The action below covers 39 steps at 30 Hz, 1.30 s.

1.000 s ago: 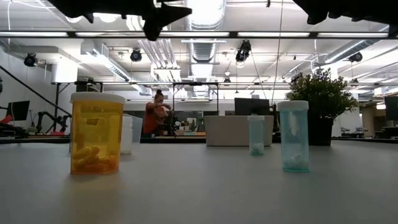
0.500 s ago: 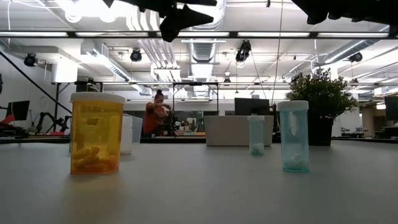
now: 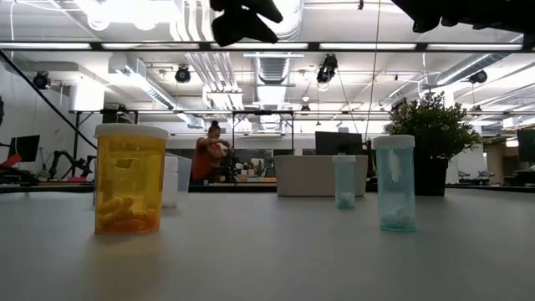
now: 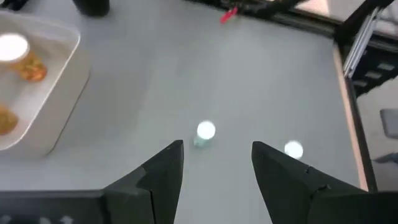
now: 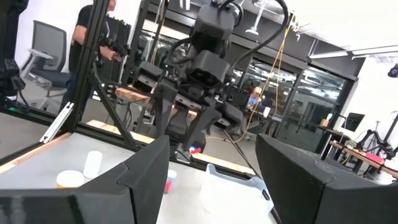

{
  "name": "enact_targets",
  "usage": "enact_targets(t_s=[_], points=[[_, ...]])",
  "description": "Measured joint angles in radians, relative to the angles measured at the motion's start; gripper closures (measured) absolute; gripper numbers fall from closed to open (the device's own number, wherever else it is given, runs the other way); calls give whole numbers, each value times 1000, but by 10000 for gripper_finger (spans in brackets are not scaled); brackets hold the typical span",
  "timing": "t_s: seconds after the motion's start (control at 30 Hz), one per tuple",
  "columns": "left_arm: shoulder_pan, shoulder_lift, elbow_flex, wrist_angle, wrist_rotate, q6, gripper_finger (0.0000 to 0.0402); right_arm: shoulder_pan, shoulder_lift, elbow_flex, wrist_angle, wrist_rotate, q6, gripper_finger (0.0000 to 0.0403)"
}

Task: Pick and place medicine bottles into bin by pill shape (circle, oval)
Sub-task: Put the orange capsule bottle into the gray bin

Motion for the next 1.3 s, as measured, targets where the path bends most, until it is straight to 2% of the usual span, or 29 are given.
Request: enact_targets(t_s=[0.1, 0.23, 0.47, 0.63, 0.8, 1.03, 1.3], points=[[-5, 16, 46, -93, 5, -9, 226, 0, 0, 0, 0, 0, 0, 170], [-37, 15, 52, -186, 26, -102, 226, 0, 0, 0, 0, 0, -2, 170], [-197, 12, 47, -391, 6, -190, 226, 0, 1, 0, 0, 0, -4, 170], [-326, 16, 38, -401, -21, -194, 226, 0, 0, 0, 0, 0, -2, 170], [-407, 18, 17, -395, -82, -326, 226, 0, 1, 0, 1, 0, 3, 170], [-432, 33, -16, -341, -188, -371, 226, 0, 1, 0, 0, 0, 4, 170], [-432, 75, -17, -339, -180, -331, 226, -1, 1, 0, 1, 1, 1, 170]])
